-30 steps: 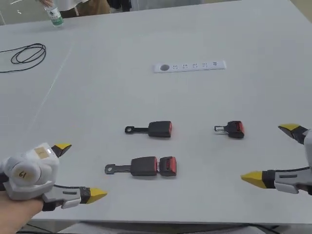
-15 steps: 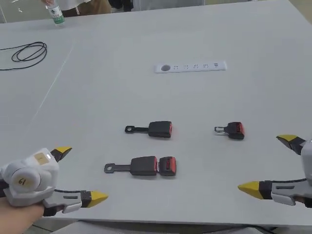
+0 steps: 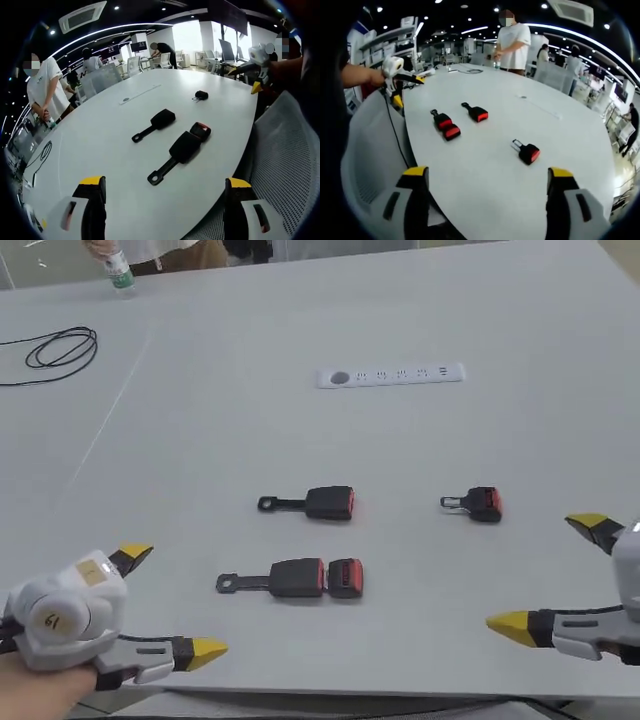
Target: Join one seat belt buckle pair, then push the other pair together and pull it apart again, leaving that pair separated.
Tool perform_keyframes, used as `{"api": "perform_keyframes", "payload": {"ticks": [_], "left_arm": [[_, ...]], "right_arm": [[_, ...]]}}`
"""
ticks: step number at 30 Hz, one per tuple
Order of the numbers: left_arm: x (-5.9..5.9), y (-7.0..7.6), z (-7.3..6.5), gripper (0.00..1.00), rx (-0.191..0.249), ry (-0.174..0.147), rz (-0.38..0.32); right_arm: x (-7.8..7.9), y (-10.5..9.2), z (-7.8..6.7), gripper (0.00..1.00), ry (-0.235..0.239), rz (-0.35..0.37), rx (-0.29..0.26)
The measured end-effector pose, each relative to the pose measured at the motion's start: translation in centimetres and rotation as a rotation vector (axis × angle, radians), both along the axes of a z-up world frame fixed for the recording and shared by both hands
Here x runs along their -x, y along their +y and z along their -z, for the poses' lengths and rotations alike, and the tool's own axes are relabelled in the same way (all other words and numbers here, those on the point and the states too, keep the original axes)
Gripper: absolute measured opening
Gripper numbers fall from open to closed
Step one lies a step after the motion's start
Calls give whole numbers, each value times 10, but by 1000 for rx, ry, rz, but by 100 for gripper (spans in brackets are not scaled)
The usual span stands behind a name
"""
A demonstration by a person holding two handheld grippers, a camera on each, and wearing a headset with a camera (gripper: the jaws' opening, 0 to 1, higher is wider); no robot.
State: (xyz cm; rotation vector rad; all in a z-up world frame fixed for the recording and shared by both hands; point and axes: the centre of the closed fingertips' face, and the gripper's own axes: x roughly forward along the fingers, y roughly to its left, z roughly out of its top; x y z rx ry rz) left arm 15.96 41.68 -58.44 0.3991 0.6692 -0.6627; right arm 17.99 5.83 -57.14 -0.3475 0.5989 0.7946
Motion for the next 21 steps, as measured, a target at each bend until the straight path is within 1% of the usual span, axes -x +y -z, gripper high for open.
{"api": "perform_keyframes", "payload": {"ticks": [4, 7, 13, 21], "left_arm": [[0, 0, 1, 100, 0, -2, 0], [-1, 0, 0, 100, -1, -10, -3], [0, 0, 1, 100, -1, -8, -1], [-2, 2, -1, 100, -1, -13, -9]], "right_arm": [[0, -2, -1, 100, -2, 3, 3], [1, -2, 1, 100, 2, 4, 7], [0, -3, 0, 100, 3, 14, -4], [-3, -4, -4, 100, -4, 25, -11]]}}
